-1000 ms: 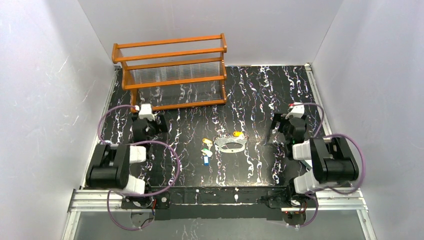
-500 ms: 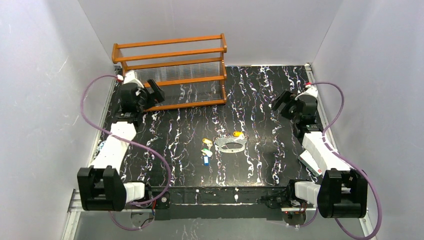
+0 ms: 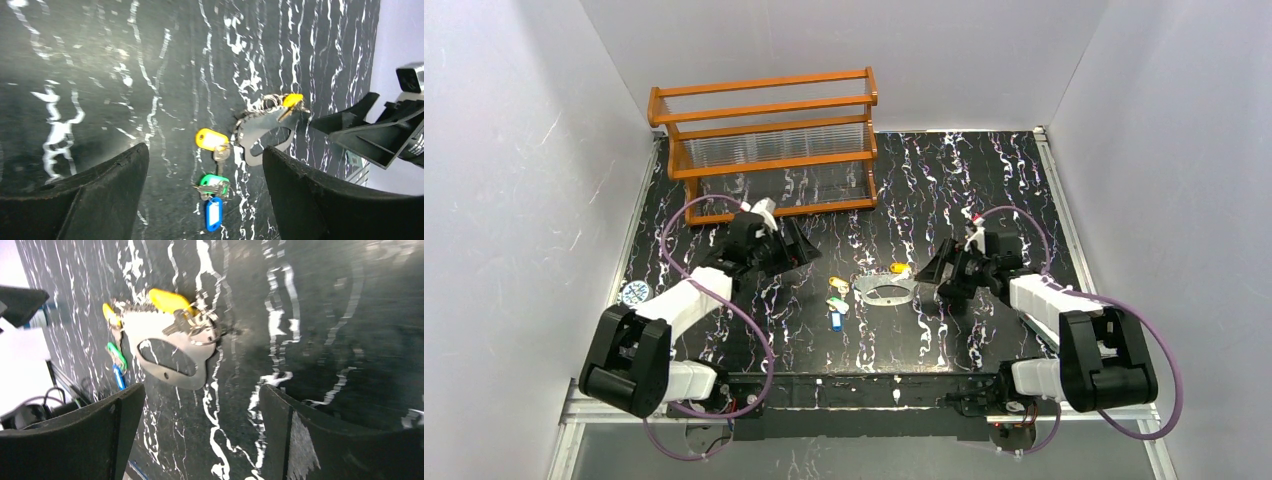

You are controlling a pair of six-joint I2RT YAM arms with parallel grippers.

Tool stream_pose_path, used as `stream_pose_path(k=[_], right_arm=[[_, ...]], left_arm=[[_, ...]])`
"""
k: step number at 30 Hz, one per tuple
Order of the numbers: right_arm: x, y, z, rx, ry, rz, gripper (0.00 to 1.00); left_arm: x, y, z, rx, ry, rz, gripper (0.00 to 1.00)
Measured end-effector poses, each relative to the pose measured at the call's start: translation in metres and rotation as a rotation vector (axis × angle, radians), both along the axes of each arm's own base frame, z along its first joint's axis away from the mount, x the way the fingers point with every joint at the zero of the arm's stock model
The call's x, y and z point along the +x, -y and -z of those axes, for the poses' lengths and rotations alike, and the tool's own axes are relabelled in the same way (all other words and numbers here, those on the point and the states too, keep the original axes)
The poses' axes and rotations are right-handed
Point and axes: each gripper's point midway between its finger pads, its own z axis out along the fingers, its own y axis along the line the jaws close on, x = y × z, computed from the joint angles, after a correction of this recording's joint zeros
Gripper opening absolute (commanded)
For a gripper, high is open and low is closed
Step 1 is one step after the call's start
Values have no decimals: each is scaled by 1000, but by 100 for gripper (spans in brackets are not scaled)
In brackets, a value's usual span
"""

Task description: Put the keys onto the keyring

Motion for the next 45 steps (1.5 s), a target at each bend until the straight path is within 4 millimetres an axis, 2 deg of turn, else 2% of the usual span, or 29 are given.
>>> stream_pose_path(k=[6,10,14,18,21,26,29,33,37,43,45], right_arm=[[-21,-34,3,-15,-4,-138,81],[-12,-47,6,-27,-12,-175,71],[1,-65,9,-43,-11,-217,63],[14,-86,11,-82,11,-269,62],[18,-93,11,-114,39,-288,62],[19,-83,13,-182,63,-279,60],[17,-76,13,-217,63,-277,55],[10,-76,10,-210,55,-291,47],[-4,-80,9,-166,26,-318,28],[-33,-79,23,-124,-73,-340,22],[-36,-80,24,-114,-87,-342,19]], left_arm=[[-22,43,1,17,47,101,75],[-36,65,5,51,75,158,74],[-46,76,17,101,72,190,73],[-49,77,24,146,78,190,70],[-48,75,24,170,88,178,69],[-48,67,30,222,83,167,68],[-47,63,31,260,82,181,66],[-34,68,26,307,95,217,65],[-16,71,30,327,89,261,65],[5,57,53,290,-5,276,65],[13,60,54,264,-5,286,65]])
